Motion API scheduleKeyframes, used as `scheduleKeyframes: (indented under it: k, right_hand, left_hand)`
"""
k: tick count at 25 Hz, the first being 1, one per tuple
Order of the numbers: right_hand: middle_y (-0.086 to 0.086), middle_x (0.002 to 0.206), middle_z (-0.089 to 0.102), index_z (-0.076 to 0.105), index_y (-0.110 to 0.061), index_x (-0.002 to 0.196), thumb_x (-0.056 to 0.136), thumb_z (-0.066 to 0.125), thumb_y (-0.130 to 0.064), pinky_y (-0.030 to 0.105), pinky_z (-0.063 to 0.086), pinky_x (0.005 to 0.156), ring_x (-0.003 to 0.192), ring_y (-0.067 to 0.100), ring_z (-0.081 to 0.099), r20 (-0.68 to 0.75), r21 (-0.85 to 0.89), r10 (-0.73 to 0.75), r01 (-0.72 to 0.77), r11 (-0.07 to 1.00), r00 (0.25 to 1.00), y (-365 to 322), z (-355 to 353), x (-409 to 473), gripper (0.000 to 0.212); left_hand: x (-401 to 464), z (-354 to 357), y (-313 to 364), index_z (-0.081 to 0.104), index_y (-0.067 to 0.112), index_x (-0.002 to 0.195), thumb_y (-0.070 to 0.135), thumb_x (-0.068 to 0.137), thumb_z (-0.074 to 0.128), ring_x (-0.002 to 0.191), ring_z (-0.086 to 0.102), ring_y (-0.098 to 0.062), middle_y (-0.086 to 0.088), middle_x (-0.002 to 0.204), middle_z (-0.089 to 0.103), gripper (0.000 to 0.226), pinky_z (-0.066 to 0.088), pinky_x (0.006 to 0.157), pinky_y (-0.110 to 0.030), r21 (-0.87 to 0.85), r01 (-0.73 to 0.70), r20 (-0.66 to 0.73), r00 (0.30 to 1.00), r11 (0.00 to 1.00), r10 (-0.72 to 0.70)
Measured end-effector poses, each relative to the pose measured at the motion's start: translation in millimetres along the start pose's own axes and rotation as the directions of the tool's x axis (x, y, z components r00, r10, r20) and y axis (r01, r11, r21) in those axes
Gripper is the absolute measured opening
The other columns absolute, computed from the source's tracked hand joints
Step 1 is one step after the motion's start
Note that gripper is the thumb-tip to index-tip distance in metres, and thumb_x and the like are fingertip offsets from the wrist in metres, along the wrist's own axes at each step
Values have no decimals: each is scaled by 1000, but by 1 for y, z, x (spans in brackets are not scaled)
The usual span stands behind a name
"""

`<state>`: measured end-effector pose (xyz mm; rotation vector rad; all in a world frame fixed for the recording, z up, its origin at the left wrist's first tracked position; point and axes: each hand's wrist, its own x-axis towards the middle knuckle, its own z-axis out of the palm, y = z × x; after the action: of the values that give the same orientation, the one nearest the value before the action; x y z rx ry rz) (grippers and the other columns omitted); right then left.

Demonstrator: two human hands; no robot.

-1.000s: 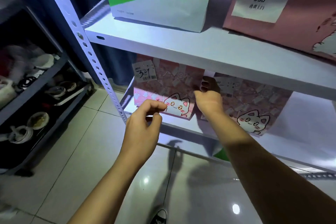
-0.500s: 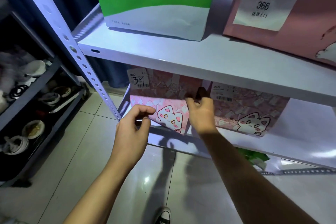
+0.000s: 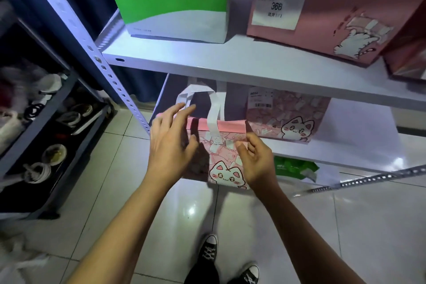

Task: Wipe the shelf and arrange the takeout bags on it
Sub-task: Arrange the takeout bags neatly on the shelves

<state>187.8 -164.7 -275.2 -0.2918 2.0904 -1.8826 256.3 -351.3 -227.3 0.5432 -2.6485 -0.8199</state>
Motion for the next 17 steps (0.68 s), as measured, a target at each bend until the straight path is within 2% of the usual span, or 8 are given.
scheduleKeyframes:
  k: [2,4,6,8,10,12,15,17]
  right_hand:
    - [13,106,74,62,-2,112,103,52,-5,48,62,78,93,26,75,36,17,28,-29,999,999,-11,-12,-13,13]
    - [8,100,75,63,-1,113,102,52,-2,36,62,76,90,19,74,56,33,45,-47,998,997,-28,-24,-25,15]
    - [3,97,75,64,-2,110,102,53,-1,27,60,73,87,13,73,59,49,31,-34,998,998,-45,-37,-36,15]
    - [0,97,75,65,-7,108,101,56,-5,25,59,73,90,13,73,47,16,18,-19,1000,999,-58,-52,-46,12]
    - [-4,101,71,62,-17,109,98,64,-13,21,58,72,93,15,71,-32,-124,-1,-3,992,1000,-70,-68,-57,12]
    - [-8,113,62,54,-26,116,89,75,-21,16,55,77,101,9,62,-169,-323,-84,25,946,982,-87,-86,-65,34]
    - [-10,131,53,48,-37,131,80,82,-33,34,47,101,121,13,52,-110,-535,-303,201,821,946,-120,-112,-65,62]
    - [-20,122,61,60,-40,123,82,78,-38,42,48,100,115,7,55,-9,-577,-357,287,765,934,-144,-127,-65,45]
  left_hand:
    - [0,-5,9,48,27,143,24,81,71,136,36,-28,5,148,47,67,29,112,-43,161,-124,69,991,979,114]
    - [0,-10,20,58,28,132,31,82,73,129,44,-28,5,130,62,52,30,108,-44,228,-196,139,976,954,167]
    - [0,-16,33,64,30,116,37,84,73,113,52,-25,6,107,70,35,34,103,-43,222,-222,183,966,949,183]
    - [-2,-24,50,66,29,108,39,86,73,104,54,-24,8,99,70,25,41,96,-45,153,-225,227,956,962,187]
    - [-7,-31,68,67,29,104,39,89,70,103,54,-21,10,98,70,19,46,89,-43,90,-230,254,946,969,201]
    - [-12,-36,87,69,31,102,39,90,68,100,53,-18,13,98,71,14,48,83,-39,65,-253,267,936,965,228]
    - [-11,-45,123,72,32,105,36,90,68,94,52,-13,13,100,72,16,49,79,-35,38,-339,287,905,940,315]
    - [-8,-51,148,72,33,106,34,90,69,93,53,-14,12,100,73,16,50,78,-35,31,-399,293,880,916,374]
